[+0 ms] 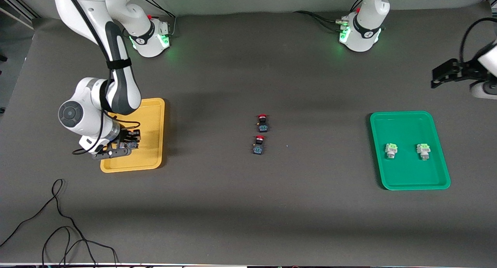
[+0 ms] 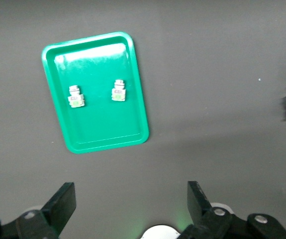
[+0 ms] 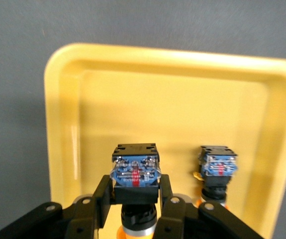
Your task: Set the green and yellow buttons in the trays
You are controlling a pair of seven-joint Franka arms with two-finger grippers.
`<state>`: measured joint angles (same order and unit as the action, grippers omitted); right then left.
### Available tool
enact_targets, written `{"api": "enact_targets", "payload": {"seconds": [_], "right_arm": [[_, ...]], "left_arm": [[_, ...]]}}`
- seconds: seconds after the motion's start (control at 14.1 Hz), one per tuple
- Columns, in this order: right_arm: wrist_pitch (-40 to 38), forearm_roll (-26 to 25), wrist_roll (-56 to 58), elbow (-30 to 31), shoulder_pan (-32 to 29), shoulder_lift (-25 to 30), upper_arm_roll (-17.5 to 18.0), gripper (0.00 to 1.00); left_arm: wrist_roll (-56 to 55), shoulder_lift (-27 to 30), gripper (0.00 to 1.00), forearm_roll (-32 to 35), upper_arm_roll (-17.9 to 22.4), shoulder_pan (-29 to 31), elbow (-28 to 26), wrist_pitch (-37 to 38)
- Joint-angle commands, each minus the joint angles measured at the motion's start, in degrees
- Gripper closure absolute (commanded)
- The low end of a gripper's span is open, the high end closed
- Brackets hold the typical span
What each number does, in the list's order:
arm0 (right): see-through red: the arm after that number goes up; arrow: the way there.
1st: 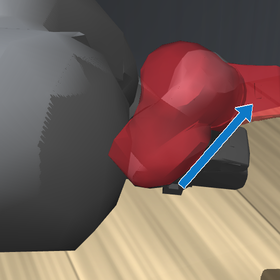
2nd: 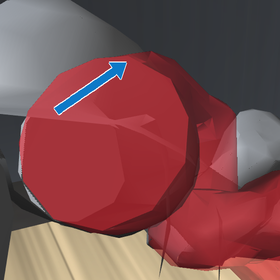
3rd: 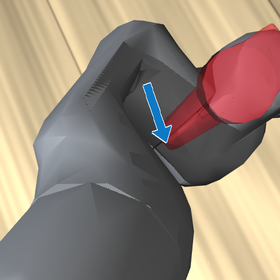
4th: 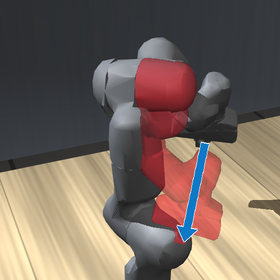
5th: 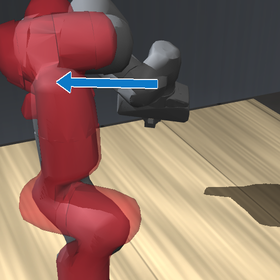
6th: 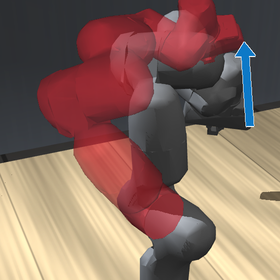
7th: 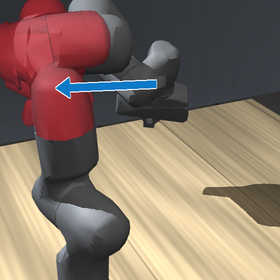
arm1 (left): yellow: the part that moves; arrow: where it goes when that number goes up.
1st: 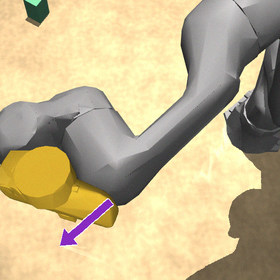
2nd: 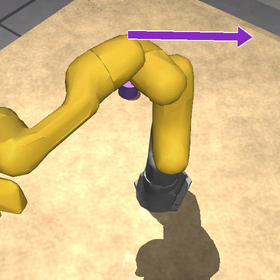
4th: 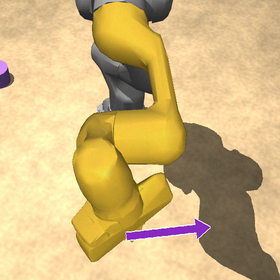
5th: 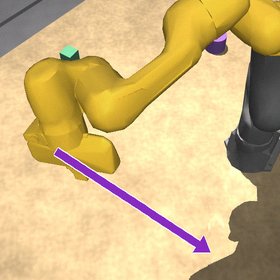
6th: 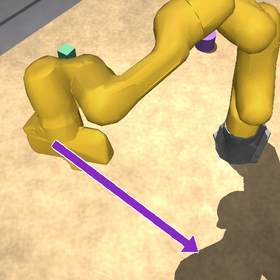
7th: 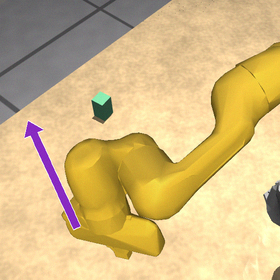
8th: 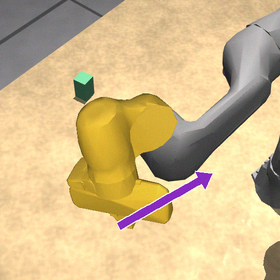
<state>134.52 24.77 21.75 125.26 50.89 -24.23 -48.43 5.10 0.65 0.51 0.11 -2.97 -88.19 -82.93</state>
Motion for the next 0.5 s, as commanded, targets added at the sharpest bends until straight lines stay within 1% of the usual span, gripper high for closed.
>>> {"api": "enact_targets", "payload": {"seconds": [0.0,0.07,0.14,0.21,0.28,0.35,0.42], "right_arm": [[3.4,9.7,8.3,1.7,0.8,-3.6,0.3,1.00],[3.4,13.0,10.7,1.7,0.8,-4.7,0.3,1.00],[3.4,14.7,11.7,1.7,1.0,-5.4,0.3,1.00],[3.3,14.8,11.6,1.7,1.1,-5.4,0.3,0.63],[2.8,14.8,11.6,1.7,1.2,-4.7,0.2,0.11],[2.4,14.8,10.9,1.6,1.3,-3.8,0.0,0.00],[1.4,14.8,10.5,1.5,1.4,-2.6,-0.3,0.00]], "left_arm": [[-2.4,1.5,0.00,-2.8,1.1,-1.3,-0.8,-0.8],[-3.1,1.5,0.00,-2.9,0.9,-1.4,-0.8,-1.1],[-4.0,1.4,0.00,-2.9,0.6,-1.4,-0.7,-1.5],[-4.7,1.3,0.00,-2.9,0.3,-1.4,-0.8,-2.3],[-4.8,0.9,0.00,-2.8,0.3,-1.4,-0.9,-2.8],[-4.8,0.7,0.00,-2.6,0.3,-1.4,-1.2,-3.7],[-4.9,0.5,0.00,-2.5,0.3,-1.4,-1.3,-4.2]]}}
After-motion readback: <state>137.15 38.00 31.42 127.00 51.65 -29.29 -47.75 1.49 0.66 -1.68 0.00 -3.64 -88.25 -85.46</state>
